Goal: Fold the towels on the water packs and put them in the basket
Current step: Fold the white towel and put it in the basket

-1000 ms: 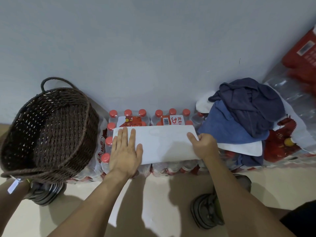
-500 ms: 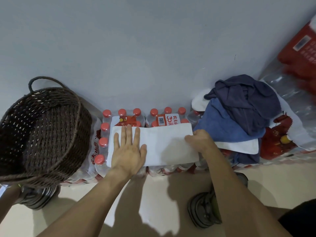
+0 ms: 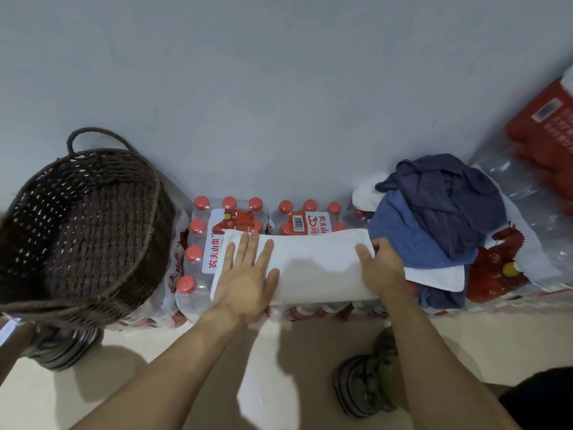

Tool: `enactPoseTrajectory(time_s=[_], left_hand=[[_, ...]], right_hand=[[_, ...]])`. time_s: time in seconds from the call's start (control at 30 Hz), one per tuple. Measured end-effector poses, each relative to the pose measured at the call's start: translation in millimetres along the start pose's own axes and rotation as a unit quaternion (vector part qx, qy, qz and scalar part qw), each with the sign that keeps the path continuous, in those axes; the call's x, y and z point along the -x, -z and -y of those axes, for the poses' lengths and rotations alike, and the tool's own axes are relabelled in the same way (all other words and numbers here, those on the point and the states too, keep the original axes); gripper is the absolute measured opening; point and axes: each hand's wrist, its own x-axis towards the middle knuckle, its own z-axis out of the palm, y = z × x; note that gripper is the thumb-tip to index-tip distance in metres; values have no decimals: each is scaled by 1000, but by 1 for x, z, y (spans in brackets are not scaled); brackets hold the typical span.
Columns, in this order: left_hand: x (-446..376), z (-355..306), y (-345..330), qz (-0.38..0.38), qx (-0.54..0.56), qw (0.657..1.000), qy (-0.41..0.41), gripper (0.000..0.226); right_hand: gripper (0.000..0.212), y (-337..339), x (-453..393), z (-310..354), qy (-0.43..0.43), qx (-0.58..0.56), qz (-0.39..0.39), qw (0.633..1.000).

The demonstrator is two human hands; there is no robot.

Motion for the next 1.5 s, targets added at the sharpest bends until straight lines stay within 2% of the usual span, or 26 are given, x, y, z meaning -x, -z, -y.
enactPoseTrajectory(time_s=[0.1,0.17,0.27,0.37,0.4,0.47,0.5,0.57,0.63,0.73,0.87,1.07,1.23,1.33,1.43,1.5], left_hand=[[1,8,2,-5,48,998,-27,61],[1,13,1,-1,48,998,-37,59],[-1,12,5,-8,107,994,-30,56],[3,12,21,-86,297,950,41,41],[7,14,26,-131,321,935,71,37],[17,17,32,-204,292,925,135,30],[22,18,33,-217,271,922,171,25],[30,18,35,-181,248,921,239,22],[37,18,33,-115,243,922,277,30],[43,18,29,-94,213,937,260,35],[42,26,37,-73,260,930,249,23],[38,38,47,-13,320,922,217,11],[35,42,44,19,390,890,238,34],[32,39,41,38,404,882,240,33],[33,38,43,70,331,913,226,57],[34,35,45,86,279,934,203,67]], right_hand=[[30,8,7,27,-6,111,-54,992],[30,5,16,57,26,149,-81,985],[30,-11,36,95,98,129,-41,986],[17,-26,53,109,98,57,39,993],[16,-30,55,110,95,52,54,993],[15,-37,58,112,94,41,62,993],[15,-41,58,114,95,28,64,993],[13,-50,60,120,98,-12,80,992],[15,-62,64,127,104,-55,95,988],[12,-83,75,130,122,-76,104,984],[19,-105,88,122,150,-72,133,977],[22,-110,87,123,179,-71,107,975],[28,-111,86,125,147,-86,170,971],[29,-106,81,126,110,-96,232,962],[49,-98,77,125,70,-130,307,940],[54,-94,75,121,60,-161,333,927]])
